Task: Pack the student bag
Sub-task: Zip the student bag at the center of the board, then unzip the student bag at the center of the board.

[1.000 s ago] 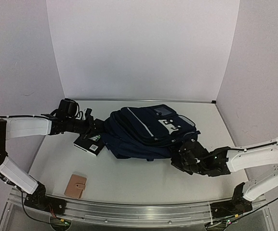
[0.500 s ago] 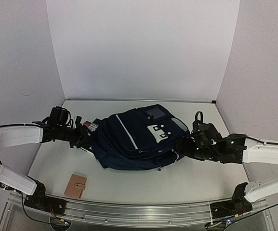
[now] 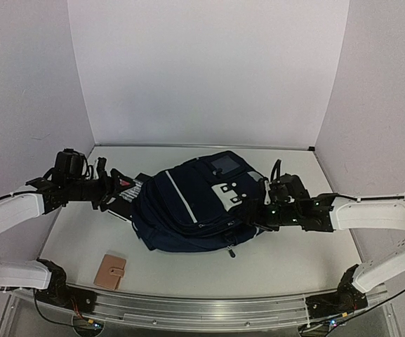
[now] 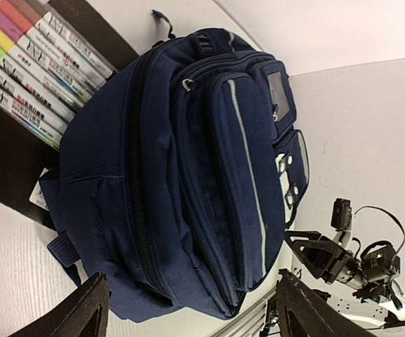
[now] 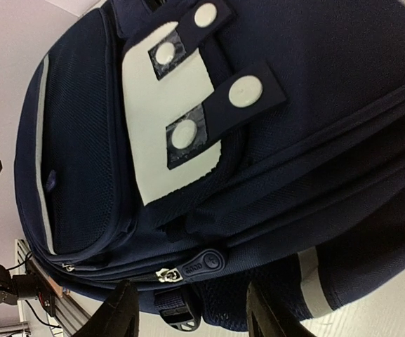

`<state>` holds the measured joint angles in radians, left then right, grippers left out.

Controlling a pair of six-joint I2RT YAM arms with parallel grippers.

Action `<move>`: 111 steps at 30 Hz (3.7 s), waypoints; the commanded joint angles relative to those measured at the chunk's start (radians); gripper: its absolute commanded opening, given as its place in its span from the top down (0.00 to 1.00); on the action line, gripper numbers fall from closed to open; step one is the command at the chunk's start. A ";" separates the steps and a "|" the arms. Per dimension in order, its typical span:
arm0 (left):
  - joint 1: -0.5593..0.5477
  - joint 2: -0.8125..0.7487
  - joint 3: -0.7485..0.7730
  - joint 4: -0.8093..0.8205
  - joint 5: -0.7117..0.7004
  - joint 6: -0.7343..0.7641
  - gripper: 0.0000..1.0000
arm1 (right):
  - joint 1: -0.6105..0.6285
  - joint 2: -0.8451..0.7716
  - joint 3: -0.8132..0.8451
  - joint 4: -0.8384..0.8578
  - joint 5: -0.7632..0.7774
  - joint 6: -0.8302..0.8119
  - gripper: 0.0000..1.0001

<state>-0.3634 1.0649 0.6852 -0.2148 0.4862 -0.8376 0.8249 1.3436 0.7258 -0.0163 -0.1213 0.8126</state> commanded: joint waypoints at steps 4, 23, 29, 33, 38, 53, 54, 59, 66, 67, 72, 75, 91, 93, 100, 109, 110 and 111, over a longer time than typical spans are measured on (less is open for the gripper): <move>-0.028 0.082 -0.025 0.002 0.021 -0.013 0.17 | -0.007 0.102 0.016 0.095 -0.023 0.024 0.54; -0.109 0.298 0.019 0.139 0.046 -0.005 0.21 | -0.006 0.108 0.020 0.104 0.039 0.180 0.51; -0.133 0.348 0.035 0.149 0.035 -0.009 0.40 | -0.007 0.126 0.015 0.099 0.045 0.232 0.65; -0.147 0.353 0.021 0.175 0.030 -0.025 0.66 | -0.006 0.113 -0.012 0.099 0.034 0.251 0.74; -0.160 0.354 0.003 0.197 0.021 -0.041 0.85 | -0.005 0.044 -0.028 0.098 0.040 0.274 0.82; -0.177 0.377 0.003 0.255 0.016 -0.074 1.00 | 0.043 -0.030 -0.049 0.200 0.005 0.160 1.00; -0.179 0.380 0.003 0.264 0.018 -0.079 1.00 | 0.059 -0.045 -0.048 0.202 0.023 0.134 1.00; -0.202 0.406 0.005 0.315 0.026 -0.109 1.00 | 0.193 -0.071 -0.032 0.194 0.160 0.050 1.00; -0.251 0.438 0.013 0.383 0.011 -0.157 1.00 | 0.397 -0.011 0.001 0.190 0.482 0.058 1.00; -0.253 0.439 0.013 0.385 0.006 -0.161 1.00 | 0.408 0.004 0.004 0.189 0.510 0.065 1.00; -0.255 0.427 0.009 0.373 -0.016 -0.163 1.00 | 0.430 0.069 0.032 0.171 0.539 0.086 0.95; -0.255 0.416 0.002 0.363 -0.027 -0.163 1.00 | 0.434 0.090 0.050 0.131 0.526 0.114 0.88; -0.255 0.387 -0.019 0.334 -0.058 -0.160 1.00 | 0.445 -0.069 -0.077 0.075 0.379 0.285 0.66; -0.255 0.389 -0.019 0.336 -0.057 -0.161 1.00 | 0.445 -0.076 -0.093 0.075 0.376 0.300 0.66; -0.255 0.380 -0.025 0.335 -0.057 -0.163 1.00 | 0.445 -0.059 -0.117 0.064 0.359 0.365 0.66; -0.255 0.367 -0.033 0.327 -0.057 -0.163 1.00 | 0.445 0.009 -0.057 0.043 0.404 0.335 0.69; -0.255 0.366 -0.034 0.326 -0.057 -0.163 1.00 | 0.445 0.020 -0.051 0.032 0.409 0.336 0.70; -0.255 0.365 -0.034 0.326 -0.057 -0.163 1.00 | 0.445 0.028 -0.043 0.023 0.416 0.335 0.71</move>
<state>-0.6125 1.4685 0.6510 0.0629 0.4182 -0.9961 1.2643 1.3337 0.6238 0.0300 0.2496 1.1546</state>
